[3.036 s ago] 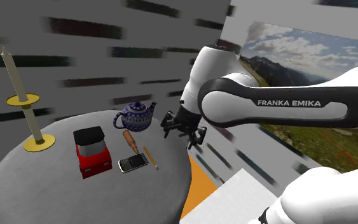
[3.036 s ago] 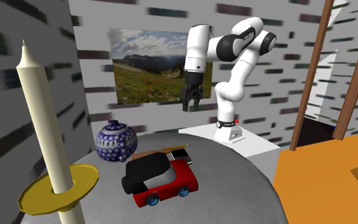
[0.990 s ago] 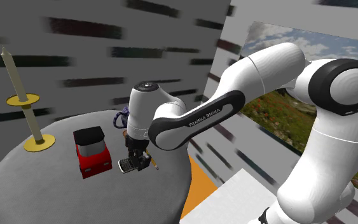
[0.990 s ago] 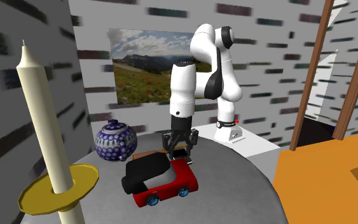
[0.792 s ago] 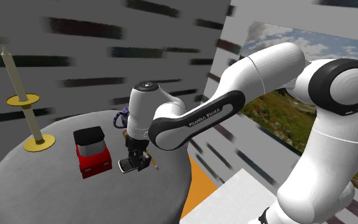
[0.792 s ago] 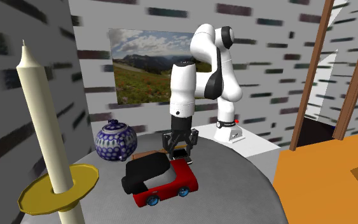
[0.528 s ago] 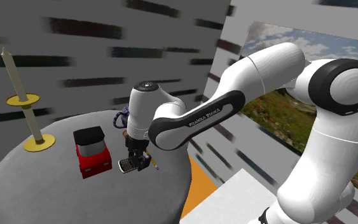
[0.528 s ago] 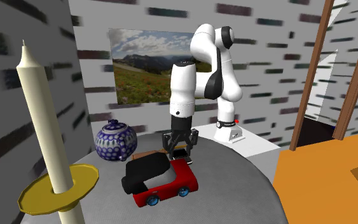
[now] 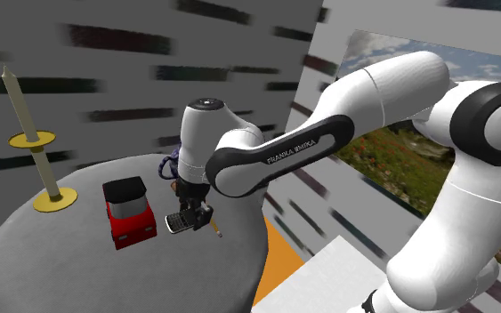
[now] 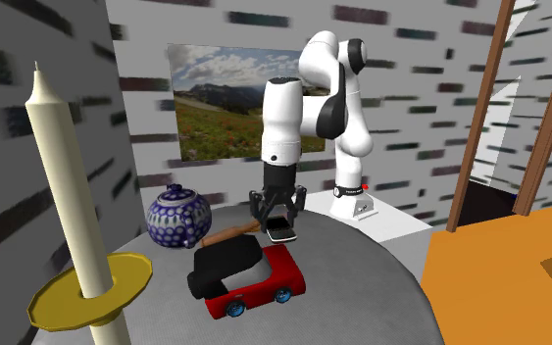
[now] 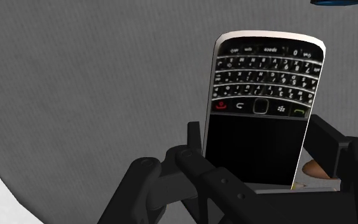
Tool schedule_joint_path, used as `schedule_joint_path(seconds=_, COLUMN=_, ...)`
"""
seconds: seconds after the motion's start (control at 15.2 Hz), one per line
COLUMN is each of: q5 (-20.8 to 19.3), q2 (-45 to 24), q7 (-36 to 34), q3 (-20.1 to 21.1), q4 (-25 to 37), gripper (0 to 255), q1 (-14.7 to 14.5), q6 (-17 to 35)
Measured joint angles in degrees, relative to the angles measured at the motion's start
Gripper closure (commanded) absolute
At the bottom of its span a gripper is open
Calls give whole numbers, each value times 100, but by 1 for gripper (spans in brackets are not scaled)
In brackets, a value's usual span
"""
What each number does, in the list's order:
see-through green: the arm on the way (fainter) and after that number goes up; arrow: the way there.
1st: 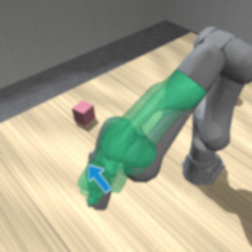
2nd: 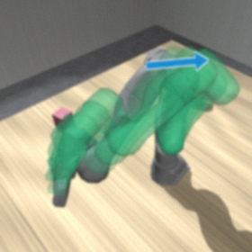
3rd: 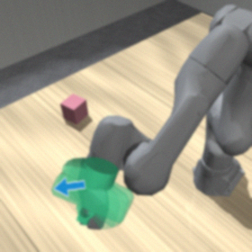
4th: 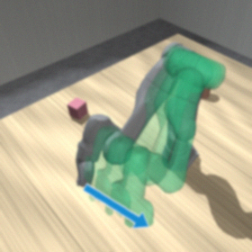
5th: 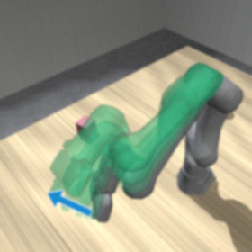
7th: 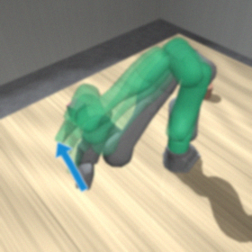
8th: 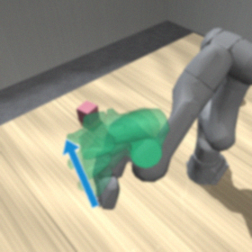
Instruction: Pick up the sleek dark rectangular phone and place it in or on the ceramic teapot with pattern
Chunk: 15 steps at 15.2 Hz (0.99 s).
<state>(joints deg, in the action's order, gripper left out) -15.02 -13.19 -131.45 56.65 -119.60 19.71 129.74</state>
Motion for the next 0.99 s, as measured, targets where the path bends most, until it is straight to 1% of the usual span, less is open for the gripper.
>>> schedule_joint_path(seconds=0.4, q5=430, q2=366, q7=297, q3=188, q4=186, gripper=255, q1=201, q6=-373)
schedule_joint_path(seconds=0.99, q5=912, q2=789, q7=630, q3=316, q4=578, gripper=255, q1=371, q6=-966)
